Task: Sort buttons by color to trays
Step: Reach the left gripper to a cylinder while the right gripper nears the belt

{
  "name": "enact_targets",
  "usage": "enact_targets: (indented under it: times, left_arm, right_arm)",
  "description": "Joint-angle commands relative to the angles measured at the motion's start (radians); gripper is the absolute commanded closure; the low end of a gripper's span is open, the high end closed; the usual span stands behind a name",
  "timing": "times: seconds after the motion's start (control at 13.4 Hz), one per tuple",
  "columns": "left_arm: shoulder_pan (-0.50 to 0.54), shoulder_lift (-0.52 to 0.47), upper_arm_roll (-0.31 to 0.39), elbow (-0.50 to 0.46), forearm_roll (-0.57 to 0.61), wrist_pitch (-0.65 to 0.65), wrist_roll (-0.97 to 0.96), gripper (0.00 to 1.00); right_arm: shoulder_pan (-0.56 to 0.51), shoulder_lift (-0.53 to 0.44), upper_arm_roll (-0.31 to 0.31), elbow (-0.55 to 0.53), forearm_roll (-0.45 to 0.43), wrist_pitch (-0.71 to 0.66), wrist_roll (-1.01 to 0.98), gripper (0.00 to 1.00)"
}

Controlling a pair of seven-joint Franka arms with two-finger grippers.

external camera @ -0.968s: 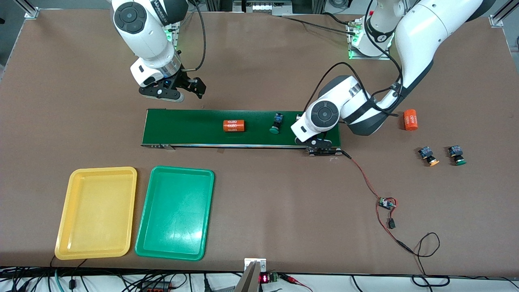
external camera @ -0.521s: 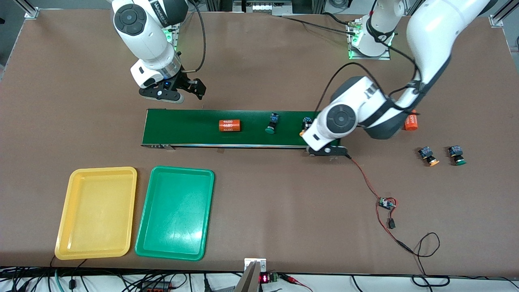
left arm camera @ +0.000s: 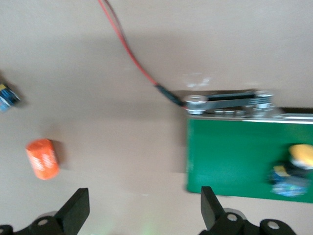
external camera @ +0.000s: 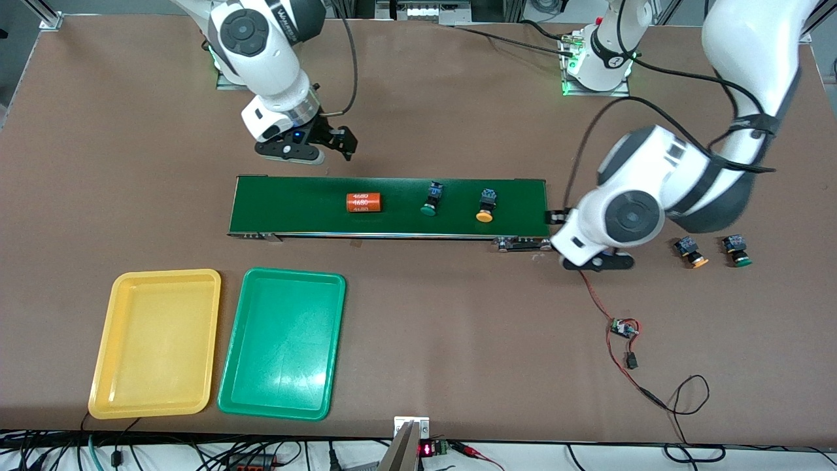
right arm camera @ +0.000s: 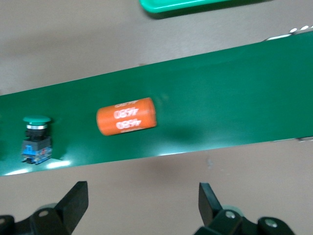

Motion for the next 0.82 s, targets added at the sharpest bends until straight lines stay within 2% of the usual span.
enact_targets:
  times: [0.0,0.07,0.22,0.45,0.6,0.74]
  left_arm:
    - [-0.064,-0.099,0.228,-0.052,-0.134,-0.007,0.235,0.00]
    - [-0.069,-0.127,0.293,-0.092,-0.157,0.010,0.297,0.00]
    - [-0.086,-0.202,0.417,-0.248,-0.163,0.110,0.412,0.00]
    - [-0.087,-0.342,0.535,-0.509,-0.163,0.314,0.491,0.00]
    - [-0.116,-0.382,0.627,-0.609,-0.160,0.396,0.510,0.00]
    - [-0.129,-0.385,0.693,-0.667,-0.159,0.439,0.569,0.00]
  right_arm:
    - [0.026,0.046,0.008,0.003,-0.009,0.069,0.044,0.00]
    - [0.028,0.053,0.010,0.005,-0.039,0.074,0.043,0.00]
    - [0.043,0.085,0.011,0.022,-0.176,0.066,0.042,0.00]
    - [0.055,0.124,0.011,0.048,-0.199,0.063,0.059,0.00]
    - [0.073,0.164,0.010,0.106,-0.217,0.019,0.102,0.00]
    - [0.086,0.219,0.010,0.178,-0.283,-0.019,0.163,0.00]
